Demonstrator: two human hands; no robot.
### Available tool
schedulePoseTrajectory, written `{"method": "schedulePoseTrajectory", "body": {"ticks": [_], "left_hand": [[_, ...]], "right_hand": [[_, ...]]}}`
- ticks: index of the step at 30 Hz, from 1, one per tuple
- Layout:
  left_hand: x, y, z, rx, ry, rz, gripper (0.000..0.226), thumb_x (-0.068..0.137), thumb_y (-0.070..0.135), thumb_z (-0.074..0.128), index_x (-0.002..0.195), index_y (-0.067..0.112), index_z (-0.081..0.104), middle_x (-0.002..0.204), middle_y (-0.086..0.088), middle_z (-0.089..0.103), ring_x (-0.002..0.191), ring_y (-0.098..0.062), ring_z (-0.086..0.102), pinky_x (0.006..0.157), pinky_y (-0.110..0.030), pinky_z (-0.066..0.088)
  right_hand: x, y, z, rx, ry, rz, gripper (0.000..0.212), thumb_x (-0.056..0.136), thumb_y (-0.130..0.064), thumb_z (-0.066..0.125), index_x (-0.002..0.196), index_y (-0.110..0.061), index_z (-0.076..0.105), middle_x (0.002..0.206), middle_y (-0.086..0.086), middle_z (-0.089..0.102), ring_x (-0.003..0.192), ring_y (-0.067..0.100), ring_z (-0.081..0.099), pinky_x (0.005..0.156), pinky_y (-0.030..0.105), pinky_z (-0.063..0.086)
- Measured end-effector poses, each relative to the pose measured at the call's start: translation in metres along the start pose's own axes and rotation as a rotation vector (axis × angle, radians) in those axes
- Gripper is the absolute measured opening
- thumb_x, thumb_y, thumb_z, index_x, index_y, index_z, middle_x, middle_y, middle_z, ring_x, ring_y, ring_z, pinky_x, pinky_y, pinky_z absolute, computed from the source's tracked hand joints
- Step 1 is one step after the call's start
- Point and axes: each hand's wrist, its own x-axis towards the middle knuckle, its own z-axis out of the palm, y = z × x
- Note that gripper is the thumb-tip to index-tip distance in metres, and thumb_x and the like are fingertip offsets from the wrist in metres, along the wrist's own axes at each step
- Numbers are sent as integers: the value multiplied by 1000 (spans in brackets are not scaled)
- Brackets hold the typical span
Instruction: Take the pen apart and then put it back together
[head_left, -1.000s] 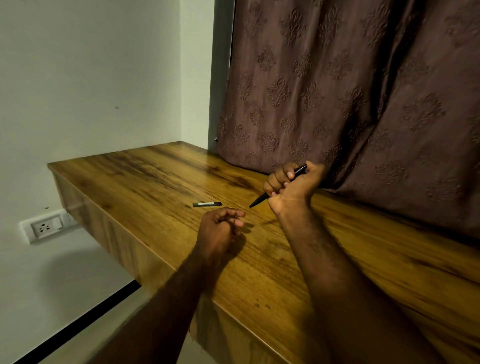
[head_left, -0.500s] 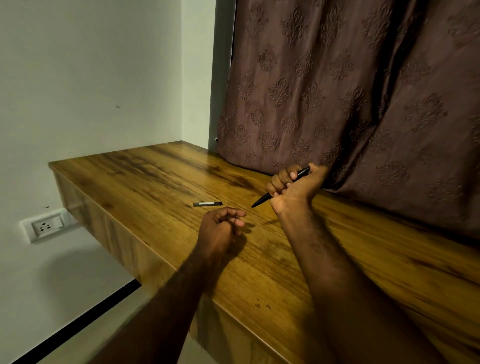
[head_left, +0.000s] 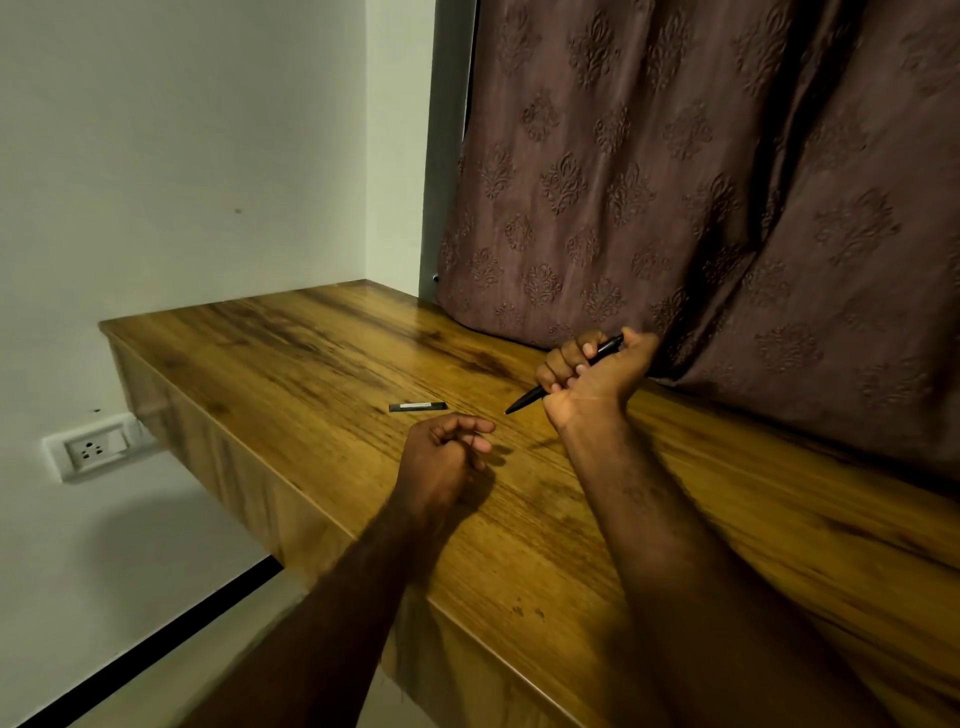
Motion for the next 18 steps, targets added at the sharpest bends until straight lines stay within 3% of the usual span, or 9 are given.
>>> {"method": "schedulePoseTrajectory", "body": {"ticks": [10, 18], "left_hand": [[1, 0, 1, -20, -12, -3, 38, 80, -20, 33, 96, -8, 65, 69, -12, 59, 40, -3, 51, 37, -11, 37], [1, -2, 0, -5, -9, -1, 42, 79, -20, 30, 91, -2, 66, 67, -11, 59, 41, -4, 51, 39, -13, 38]], "right_hand": [[0, 1, 0, -20, -12, 14, 45, 82, -48, 31, 49, -17, 32, 39, -3, 19, 37, 15, 10, 45, 20, 11], [-1, 2, 1, -21, -14, 0, 45, 82, -48, 31, 50, -17, 32, 39, -3, 20, 38, 15, 10, 45, 21, 11]]}}
